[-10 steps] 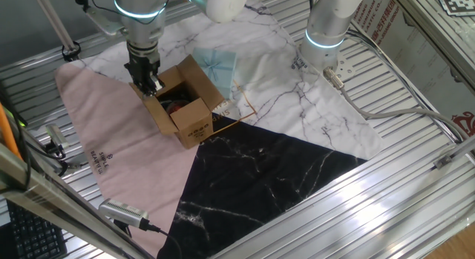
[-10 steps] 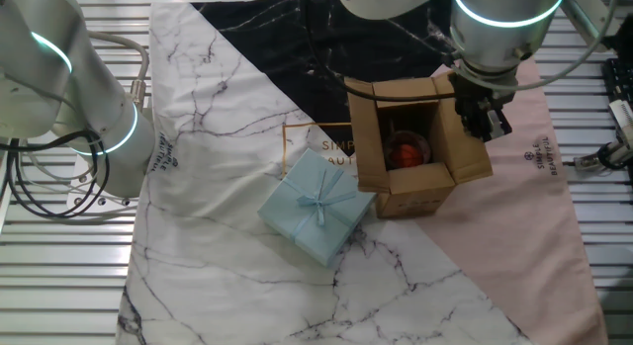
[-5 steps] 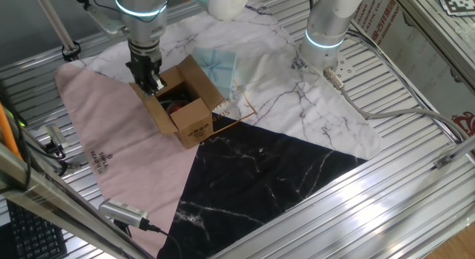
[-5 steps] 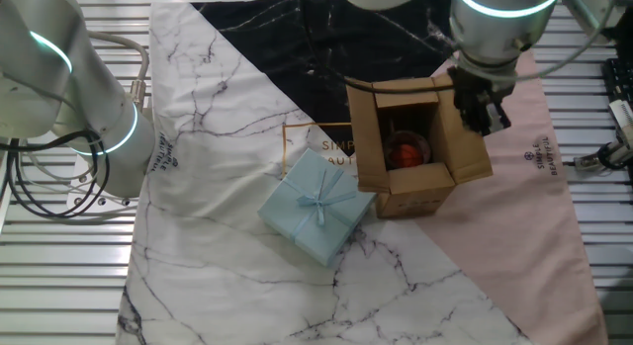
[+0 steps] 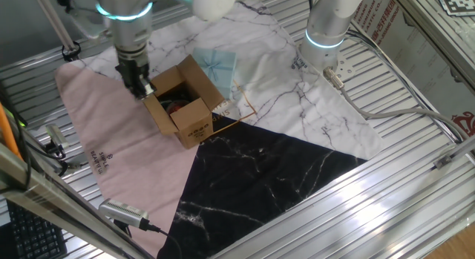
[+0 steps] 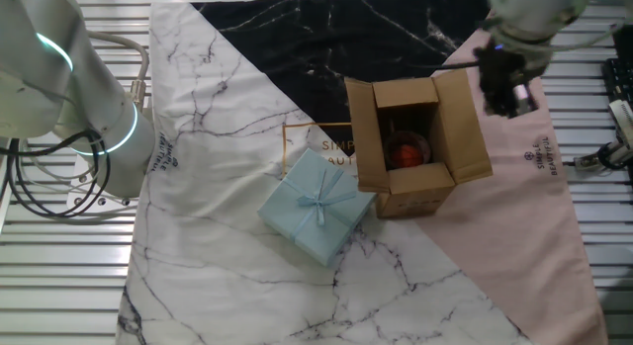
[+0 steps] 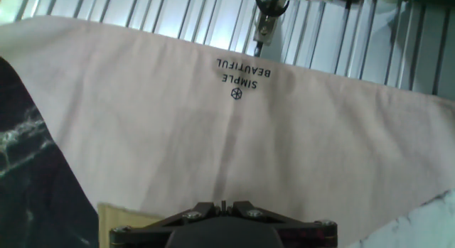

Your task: Cover the box

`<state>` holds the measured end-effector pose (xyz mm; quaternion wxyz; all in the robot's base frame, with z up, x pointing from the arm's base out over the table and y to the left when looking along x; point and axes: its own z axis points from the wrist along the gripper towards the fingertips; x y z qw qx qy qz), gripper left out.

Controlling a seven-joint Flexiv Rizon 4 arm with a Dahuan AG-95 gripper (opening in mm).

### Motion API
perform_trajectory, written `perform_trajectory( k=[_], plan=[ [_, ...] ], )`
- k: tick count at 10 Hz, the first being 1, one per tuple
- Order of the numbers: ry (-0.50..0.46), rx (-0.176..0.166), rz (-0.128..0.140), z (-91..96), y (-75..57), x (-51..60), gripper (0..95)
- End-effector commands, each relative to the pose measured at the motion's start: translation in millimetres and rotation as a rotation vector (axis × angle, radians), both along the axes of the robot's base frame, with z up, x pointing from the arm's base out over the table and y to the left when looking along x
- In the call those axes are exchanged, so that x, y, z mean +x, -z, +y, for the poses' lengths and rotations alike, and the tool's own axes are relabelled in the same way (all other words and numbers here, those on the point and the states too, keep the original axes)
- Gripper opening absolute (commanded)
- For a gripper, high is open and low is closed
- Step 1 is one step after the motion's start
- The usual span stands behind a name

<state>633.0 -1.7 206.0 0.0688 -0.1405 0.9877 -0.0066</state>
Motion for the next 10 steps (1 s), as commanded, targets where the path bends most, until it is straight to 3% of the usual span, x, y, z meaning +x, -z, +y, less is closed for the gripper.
perform_trajectory(
  k=[1, 5, 10],
  plan=[
    [-0.006, 0.0, 0.014, -0.3, 2.5, 7.2, 0.0],
    [-0.016, 0.002, 0.029, -3.0, 13.0, 27.7, 0.0],
    [-0.005, 0.011, 0.036, -7.6, 21.0, 29.8, 0.0]
  ],
)
